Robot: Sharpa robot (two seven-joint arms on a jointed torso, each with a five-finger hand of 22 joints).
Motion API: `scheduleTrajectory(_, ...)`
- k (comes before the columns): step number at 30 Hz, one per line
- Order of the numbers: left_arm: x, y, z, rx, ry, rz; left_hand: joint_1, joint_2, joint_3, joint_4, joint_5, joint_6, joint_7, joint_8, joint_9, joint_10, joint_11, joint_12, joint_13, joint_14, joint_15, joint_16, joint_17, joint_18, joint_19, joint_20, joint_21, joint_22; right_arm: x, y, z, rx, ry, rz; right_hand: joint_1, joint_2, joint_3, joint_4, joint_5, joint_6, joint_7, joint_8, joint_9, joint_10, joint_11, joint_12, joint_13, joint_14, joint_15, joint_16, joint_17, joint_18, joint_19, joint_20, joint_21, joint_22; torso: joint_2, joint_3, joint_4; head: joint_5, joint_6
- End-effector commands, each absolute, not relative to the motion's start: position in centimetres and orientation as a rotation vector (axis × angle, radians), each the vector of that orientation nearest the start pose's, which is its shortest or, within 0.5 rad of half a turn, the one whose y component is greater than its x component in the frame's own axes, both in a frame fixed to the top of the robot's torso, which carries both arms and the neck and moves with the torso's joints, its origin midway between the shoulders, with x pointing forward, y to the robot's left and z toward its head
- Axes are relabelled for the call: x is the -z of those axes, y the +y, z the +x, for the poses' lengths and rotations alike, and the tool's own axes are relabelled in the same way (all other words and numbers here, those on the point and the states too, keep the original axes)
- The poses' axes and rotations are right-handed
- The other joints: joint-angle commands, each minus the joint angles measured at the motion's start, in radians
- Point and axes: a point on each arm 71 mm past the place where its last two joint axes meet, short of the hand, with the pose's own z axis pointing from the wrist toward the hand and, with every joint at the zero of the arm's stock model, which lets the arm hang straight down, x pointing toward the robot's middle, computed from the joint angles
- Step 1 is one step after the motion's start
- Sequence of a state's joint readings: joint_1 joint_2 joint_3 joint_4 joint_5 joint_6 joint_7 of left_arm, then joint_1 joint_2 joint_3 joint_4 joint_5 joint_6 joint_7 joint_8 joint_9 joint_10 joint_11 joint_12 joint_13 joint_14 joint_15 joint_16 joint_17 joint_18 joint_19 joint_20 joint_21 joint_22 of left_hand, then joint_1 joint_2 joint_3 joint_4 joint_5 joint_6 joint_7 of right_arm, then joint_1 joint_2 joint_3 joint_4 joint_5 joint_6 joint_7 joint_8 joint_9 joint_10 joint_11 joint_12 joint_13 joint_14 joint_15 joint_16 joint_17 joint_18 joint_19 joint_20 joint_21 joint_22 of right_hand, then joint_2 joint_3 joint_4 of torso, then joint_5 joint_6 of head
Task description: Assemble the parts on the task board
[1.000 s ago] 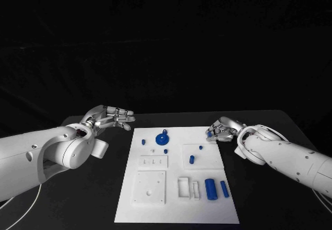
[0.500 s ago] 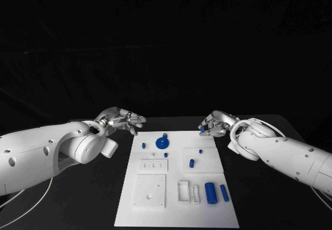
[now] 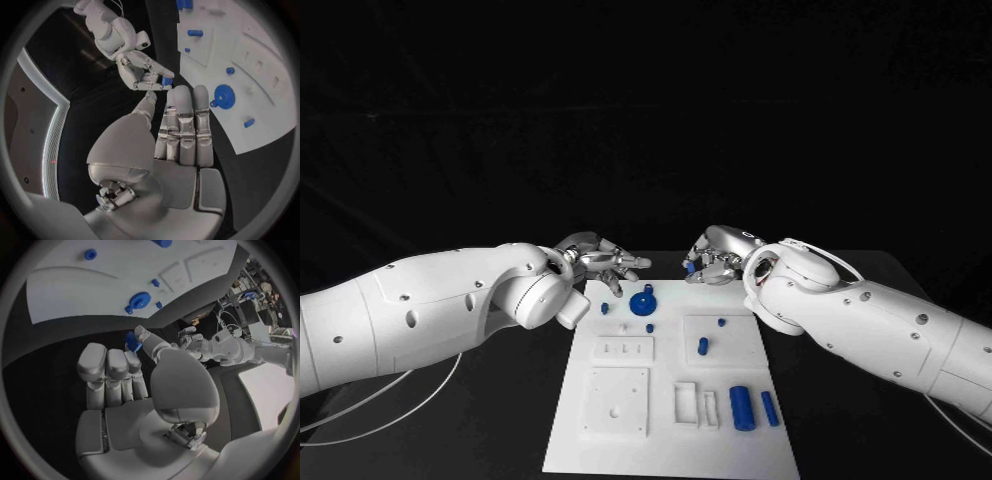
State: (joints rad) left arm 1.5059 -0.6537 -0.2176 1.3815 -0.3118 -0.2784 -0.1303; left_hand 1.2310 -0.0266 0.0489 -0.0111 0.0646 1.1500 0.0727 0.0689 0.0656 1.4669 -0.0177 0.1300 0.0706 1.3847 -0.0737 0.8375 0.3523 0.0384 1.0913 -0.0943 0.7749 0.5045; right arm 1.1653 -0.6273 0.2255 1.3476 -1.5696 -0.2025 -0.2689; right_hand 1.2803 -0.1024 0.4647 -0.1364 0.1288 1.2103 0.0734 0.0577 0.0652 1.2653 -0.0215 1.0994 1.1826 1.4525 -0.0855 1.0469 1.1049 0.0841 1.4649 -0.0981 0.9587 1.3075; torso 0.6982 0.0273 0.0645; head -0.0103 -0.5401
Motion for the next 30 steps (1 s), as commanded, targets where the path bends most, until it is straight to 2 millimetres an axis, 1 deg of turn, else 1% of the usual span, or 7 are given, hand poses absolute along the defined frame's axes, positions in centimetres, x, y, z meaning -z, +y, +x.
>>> scheduleTrajectory(1, 12.5, 15.6, 53.9, 0.981, 1.937, -0.765, -0.022, -0.007, -0.02, 0.034, -0.004, -0.018, 0.006, -0.005, -0.002, 0.043, 0.011, -0.045, -0.005, -0.024, 0.008, -0.034, -0.009, -0.009, -0.021, 0.009, -0.024, -0.008, 12.5, -14.5, 54.0, -0.498, 1.595, -0.046, 0.001, -0.008, 0.005, -0.001, 0.02, 0.017, -0.006, 0.005, 0.002, 0.003, -0.003, -0.004, -0.001, 0.002, -0.003, 0.0, 0.0, -0.007, 0.021, -0.009, 0.0, 0.116, -0.005, -0.003, -0.005, 0.002, 0.0)
scheduleTrajectory(7, 12.8, 14.9, 54.0, 0.951, 1.969, -0.761, -0.057, -0.054, -0.003, 0.128, 0.003, -0.01, 0.004, -0.005, 0.0, 0.045, 0.015, -0.061, 0.002, -0.004, 0.011, -0.078, -0.005, -0.007, 0.0, 0.015, -0.064, -0.018, 12.3, -12.5, 53.7, -0.511, 1.593, -0.063, -0.002, -0.008, 0.003, -0.003, 0.025, 0.017, -0.006, 0.005, 0.002, 0.004, -0.004, -0.004, -0.001, 0.002, -0.004, 0.0, 0.001, -0.007, 0.022, -0.009, 0.001, 0.117, -0.007, -0.0074, -0.0047, 0.002, -0.004)
scheduleTrajectory(10, 12.8, 14.7, 54.0, 0.947, 1.971, -0.762, -0.07, -0.073, 0.016, 0.159, 0.002, -0.008, 0.004, -0.005, 0.0, 0.044, 0.015, -0.061, 0.002, -0.003, 0.012, -0.084, 0.002, -0.007, 0.003, 0.015, -0.073, -0.012, 12.4, -11.9, 53.5, -0.515, 1.595, -0.075, -0.003, -0.009, 0.002, -0.003, 0.026, 0.018, -0.007, 0.005, 0.002, 0.004, -0.004, -0.005, -0.001, 0.003, -0.004, 0.0, 0.001, -0.007, 0.022, -0.009, 0.002, 0.117, -0.006, -0.0069, -0.0048, 0.005, -0.002)
scheduleTrajectory(14, 12.8, 14.4, 54.1, 0.943, 1.962, -0.771, -0.079, -0.082, 0.024, 0.185, -0.004, -0.016, 0.007, -0.005, 0.0, 0.04, 0.019, -0.065, 0.0, -0.003, 0.014, -0.09, 0.005, -0.006, 0.004, 0.016, -0.081, -0.006, 12.4, -11.0, 53.3, -0.526, 1.595, -0.093, -0.003, -0.007, 0.0, -0.003, 0.028, 0.017, -0.007, 0.005, 0.002, 0.004, -0.004, -0.005, 0.0, 0.003, -0.004, 0.0, 0.001, -0.008, 0.022, -0.009, 0.004, 0.117, -0.006, -0.0049, -0.0056, 0.014, -0.003)
scheduleTrajectory(16, 12.8, 14.3, 54.1, 0.941, 1.963, -0.774, -0.09, -0.101, 0.032, 0.224, -0.013, -0.032, 0.014, -0.006, -0.001, 0.011, 0.026, -0.067, -0.003, -0.006, 0.021, -0.093, 0.005, -0.004, 0.003, 0.021, -0.086, -0.004, 12.5, -10.6, 53.1, -0.53, 1.594, -0.102, -0.003, -0.007, 0.0, -0.003, 0.028, 0.017, -0.007, 0.005, 0.002, 0.004, -0.005, -0.004, 0.0, 0.003, -0.004, 0.0, 0.002, -0.008, 0.023, -0.009, 0.006, 0.118, -0.006, -0.0052, -0.0059, 0.014, -0.004)
scheduleTrajectory(23, 12.9, 14.1, 54.1, 0.937, 1.971, -0.779, -0.079, -0.098, 0.035, 0.239, -0.014, -0.023, 0.011, -0.004, -0.001, 0.01, 0.028, -0.068, -0.004, -0.009, 0.02, -0.093, 0.008, -0.004, 0.003, 0.021, -0.093, 0.001, 12.4, -9.7, 52.7, -0.542, 1.589, -0.122, -0.004, -0.008, -0.003, -0.002, 0.031, 0.018, -0.007, 0.005, 0.002, 0.005, -0.005, -0.005, 0.0, 0.003, -0.004, 0.0, 0.002, -0.008, 0.024, -0.009, 0.009, 0.119, -0.006, -0.0053, -0.0049, 0.015, -0.005)
scheduleTrajectory(30, 13.0, 13.7, 54.0, 0.936, 1.989, -0.774, -0.064, -0.075, 0.027, 0.2, -0.011, -0.012, 0.009, -0.005, -0.001, 0.008, 0.028, -0.068, -0.004, -0.013, 0.02, -0.089, 0.01, -0.004, 0.002, 0.022, -0.1, 0.009, 12.4, -9.1, 52.4, -0.551, 1.587, -0.135, -0.005, -0.008, -0.006, -0.002, 0.032, 0.018, -0.007, 0.005, 0.002, 0.005, -0.005, -0.005, 0.001, 0.003, -0.004, 0.0, 0.003, -0.008, 0.024, -0.009, 0.009, 0.119, -0.005, -0.0059, -0.005, 0.016, -0.007)
